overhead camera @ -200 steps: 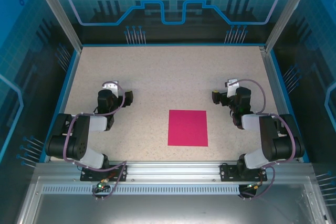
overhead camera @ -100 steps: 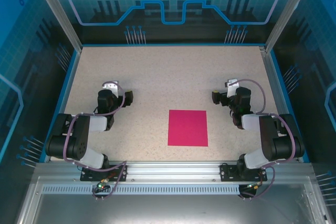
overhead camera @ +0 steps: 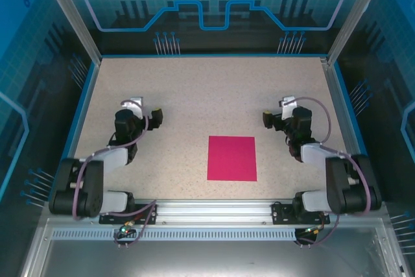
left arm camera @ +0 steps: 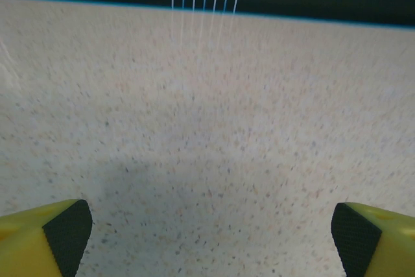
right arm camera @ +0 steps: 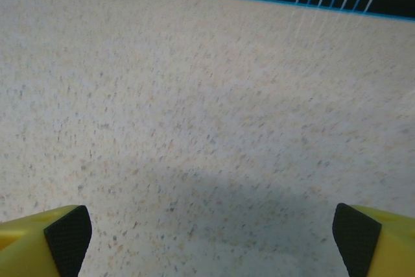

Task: Fold a paper plane with a square sheet of paper (pick it up from the middle)
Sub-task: Move the square sheet of paper to the center of the table.

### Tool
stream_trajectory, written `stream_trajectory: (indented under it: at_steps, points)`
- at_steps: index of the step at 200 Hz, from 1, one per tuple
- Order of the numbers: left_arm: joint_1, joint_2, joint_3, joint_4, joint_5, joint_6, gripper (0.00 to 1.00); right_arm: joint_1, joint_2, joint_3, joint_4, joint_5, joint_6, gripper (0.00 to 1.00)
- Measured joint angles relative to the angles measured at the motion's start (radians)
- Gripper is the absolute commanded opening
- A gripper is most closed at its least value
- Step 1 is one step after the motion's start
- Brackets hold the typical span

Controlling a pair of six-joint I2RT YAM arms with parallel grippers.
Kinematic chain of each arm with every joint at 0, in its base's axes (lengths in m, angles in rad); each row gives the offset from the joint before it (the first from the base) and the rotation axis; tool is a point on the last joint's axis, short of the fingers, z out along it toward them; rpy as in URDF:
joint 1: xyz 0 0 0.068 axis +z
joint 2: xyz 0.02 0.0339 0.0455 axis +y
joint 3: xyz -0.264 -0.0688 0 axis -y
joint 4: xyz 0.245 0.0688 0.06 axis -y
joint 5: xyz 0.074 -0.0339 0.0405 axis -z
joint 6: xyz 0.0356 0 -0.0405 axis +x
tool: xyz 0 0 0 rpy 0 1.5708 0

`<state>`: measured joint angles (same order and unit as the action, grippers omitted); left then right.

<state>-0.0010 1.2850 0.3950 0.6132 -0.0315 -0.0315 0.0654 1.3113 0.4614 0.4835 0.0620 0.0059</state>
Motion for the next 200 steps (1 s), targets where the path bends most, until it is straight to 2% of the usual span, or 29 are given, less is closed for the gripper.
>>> stream_trajectory:
  at_steps: [36, 56, 78, 105, 138, 166, 200]
  points:
    - [0.006, -0.172, 0.088, -0.245, 0.013, -0.087, 0.98, -0.004, -0.154, 0.255, -0.454, 0.035, 0.161, 0.99]
    - [0.006, -0.217, 0.169, -0.406, 0.014, -0.148, 0.98, -0.019, -0.212, 0.327, -0.636, -0.006, 0.255, 0.99]
    - [0.006, -0.303, 0.199, -0.534, 0.014, -0.211, 0.99, -0.025, -0.249, 0.313, -0.779, -0.124, 0.330, 0.99]
    - [0.006, -0.397, 0.199, -0.666, 0.004, -0.327, 0.99, -0.025, -0.319, 0.206, -0.877, -0.309, 0.391, 0.99]
    - [0.006, -0.421, 0.241, -0.823, 0.061, -0.398, 0.99, -0.002, -0.417, 0.127, -0.959, -0.424, 0.442, 0.99]
    - [0.006, -0.418, 0.271, -0.885, 0.169, -0.428, 0.98, 0.098, -0.412, 0.128, -0.964, -0.444, 0.500, 0.97]
    - [0.006, -0.341, 0.284, -0.933, 0.306, -0.472, 0.98, 0.340, -0.265, 0.200, -0.990, -0.348, 0.559, 0.96]
